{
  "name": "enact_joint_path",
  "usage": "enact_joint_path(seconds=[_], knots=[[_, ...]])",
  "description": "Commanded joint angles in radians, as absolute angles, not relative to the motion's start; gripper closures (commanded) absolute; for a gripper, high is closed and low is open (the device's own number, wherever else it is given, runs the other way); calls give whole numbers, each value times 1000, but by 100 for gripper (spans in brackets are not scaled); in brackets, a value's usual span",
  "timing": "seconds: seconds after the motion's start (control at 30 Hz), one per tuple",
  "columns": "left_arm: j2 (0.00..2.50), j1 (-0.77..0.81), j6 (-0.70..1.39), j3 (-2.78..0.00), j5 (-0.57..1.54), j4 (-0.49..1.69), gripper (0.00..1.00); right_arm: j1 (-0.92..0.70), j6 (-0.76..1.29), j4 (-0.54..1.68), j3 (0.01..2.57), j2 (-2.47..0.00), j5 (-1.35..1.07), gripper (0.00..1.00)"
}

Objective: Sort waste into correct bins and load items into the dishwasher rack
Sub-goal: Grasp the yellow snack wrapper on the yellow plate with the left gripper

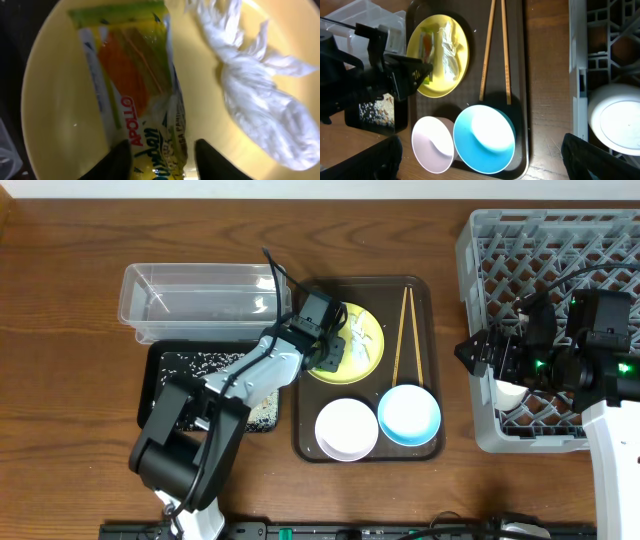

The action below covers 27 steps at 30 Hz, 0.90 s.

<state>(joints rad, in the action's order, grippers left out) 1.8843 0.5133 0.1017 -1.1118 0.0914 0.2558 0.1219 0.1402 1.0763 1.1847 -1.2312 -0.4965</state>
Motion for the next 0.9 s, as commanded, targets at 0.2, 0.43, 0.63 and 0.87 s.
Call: enact_joint_path(seconds=[0.2,0.43,0.63,0.87], knots=[[1953,515,98,-1134,58,264,44,116,126,1081,1198,-1229,-494,1],[1885,514,153,-1151,63,289,93,117,126,1081,1198,-1229,-494,1],[1703,503,154,-1196,57,367,94,117,126,1081,1198,-1229,-494,1],[1545,423,154,-1198,-92,377,94,117,126,1078,1198,-1229,-494,1]])
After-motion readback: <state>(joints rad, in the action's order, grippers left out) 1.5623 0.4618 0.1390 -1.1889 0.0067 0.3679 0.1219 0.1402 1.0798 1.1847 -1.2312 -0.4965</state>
